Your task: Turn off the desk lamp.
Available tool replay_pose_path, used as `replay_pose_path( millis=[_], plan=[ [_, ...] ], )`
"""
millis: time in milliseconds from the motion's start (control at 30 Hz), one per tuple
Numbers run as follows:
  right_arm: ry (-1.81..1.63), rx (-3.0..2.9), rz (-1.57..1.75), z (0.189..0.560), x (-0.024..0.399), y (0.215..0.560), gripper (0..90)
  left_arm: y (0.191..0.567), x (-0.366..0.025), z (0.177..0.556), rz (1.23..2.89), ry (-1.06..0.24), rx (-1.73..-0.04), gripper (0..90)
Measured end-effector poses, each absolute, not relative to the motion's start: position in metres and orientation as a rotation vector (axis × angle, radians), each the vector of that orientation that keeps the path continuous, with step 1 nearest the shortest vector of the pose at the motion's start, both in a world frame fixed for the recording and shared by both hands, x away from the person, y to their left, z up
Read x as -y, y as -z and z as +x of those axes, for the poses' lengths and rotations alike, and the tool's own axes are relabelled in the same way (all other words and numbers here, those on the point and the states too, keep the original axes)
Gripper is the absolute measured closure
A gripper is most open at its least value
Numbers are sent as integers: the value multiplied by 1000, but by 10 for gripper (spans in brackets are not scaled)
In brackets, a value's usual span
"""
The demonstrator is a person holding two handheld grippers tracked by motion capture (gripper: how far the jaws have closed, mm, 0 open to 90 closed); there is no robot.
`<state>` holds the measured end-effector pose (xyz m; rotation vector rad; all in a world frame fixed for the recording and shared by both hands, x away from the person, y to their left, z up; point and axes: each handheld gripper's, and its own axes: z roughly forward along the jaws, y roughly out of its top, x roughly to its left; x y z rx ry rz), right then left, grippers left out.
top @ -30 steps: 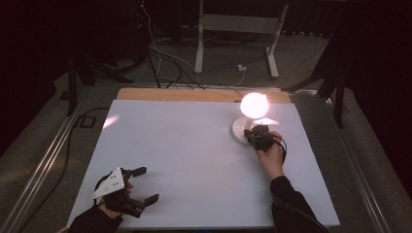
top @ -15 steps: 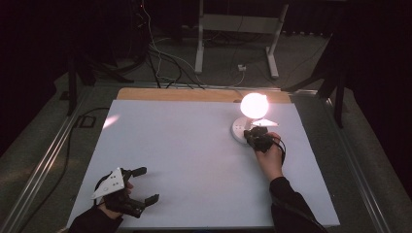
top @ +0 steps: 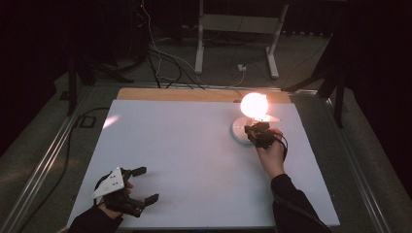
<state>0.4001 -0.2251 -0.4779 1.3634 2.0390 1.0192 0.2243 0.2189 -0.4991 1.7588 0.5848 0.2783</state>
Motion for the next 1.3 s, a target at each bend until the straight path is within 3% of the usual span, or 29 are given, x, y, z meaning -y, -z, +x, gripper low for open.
replay_pose_path(
  millis=[1300],
  plan=[
    [-971, -2073, 1392, 405, 225, 500, 900, 499, -219, 224, 1763, -276, -583, 5]
  ],
)
